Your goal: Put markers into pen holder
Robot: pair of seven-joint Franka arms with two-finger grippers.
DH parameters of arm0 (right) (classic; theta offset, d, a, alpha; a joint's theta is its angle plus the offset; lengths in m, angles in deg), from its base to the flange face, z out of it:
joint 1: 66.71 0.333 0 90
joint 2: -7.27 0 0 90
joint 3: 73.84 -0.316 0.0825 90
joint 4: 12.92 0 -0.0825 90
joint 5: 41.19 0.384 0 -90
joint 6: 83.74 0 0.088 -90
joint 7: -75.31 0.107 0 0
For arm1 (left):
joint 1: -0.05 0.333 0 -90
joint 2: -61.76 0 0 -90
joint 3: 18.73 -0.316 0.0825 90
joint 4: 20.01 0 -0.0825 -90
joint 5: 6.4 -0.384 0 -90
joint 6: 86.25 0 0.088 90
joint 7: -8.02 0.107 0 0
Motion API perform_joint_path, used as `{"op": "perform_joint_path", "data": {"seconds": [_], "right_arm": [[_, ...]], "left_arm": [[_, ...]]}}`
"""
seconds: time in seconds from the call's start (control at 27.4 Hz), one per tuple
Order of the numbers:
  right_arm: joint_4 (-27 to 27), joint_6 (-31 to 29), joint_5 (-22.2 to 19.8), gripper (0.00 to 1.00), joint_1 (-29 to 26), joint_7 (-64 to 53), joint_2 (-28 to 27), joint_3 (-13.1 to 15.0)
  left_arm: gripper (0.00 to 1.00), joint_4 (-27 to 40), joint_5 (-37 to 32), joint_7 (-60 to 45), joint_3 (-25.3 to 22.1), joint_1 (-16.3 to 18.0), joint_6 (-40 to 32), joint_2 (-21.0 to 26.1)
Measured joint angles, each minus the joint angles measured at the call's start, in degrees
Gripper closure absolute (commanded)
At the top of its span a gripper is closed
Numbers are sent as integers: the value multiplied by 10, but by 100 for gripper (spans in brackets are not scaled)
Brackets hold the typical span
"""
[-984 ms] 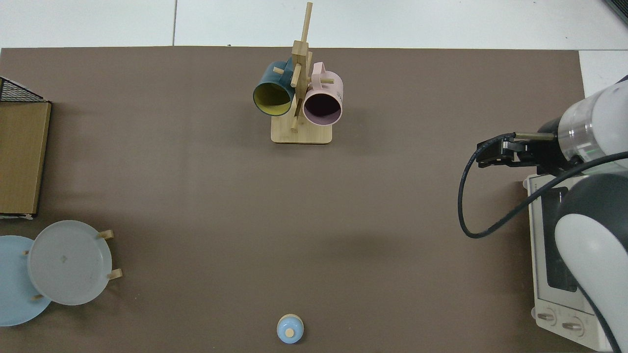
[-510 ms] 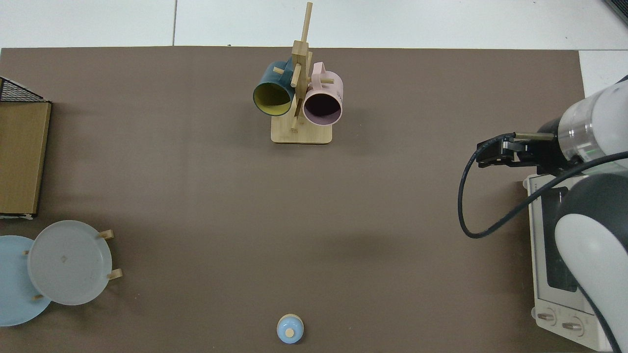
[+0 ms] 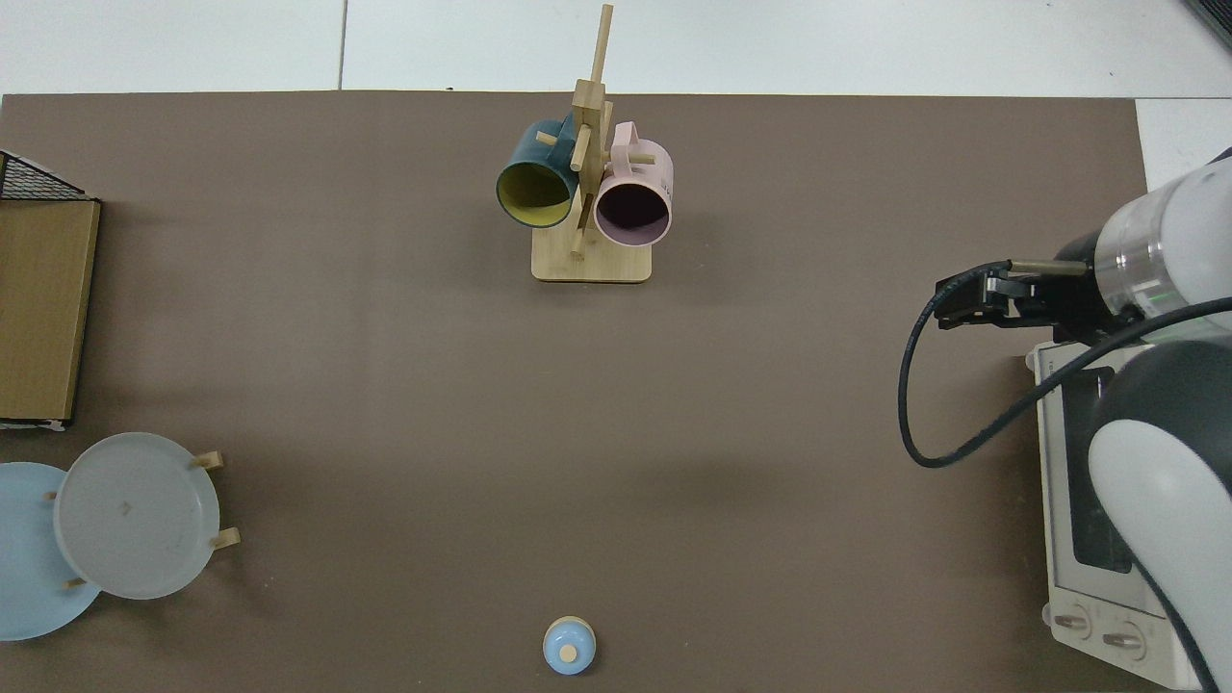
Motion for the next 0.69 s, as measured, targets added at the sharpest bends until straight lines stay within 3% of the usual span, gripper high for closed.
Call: {"op": "perform_joint_path", "data": {"seconds": [0.29,0.69], "right_arm": [[0,0,0,1,0,0,0,0],[0,0,0,1,0,0,0,0]], "left_arm": [[0,-44,79,-20,4,-17,-24,-4],[0,-60,172,-252,22,-78,-137,-41]]}}
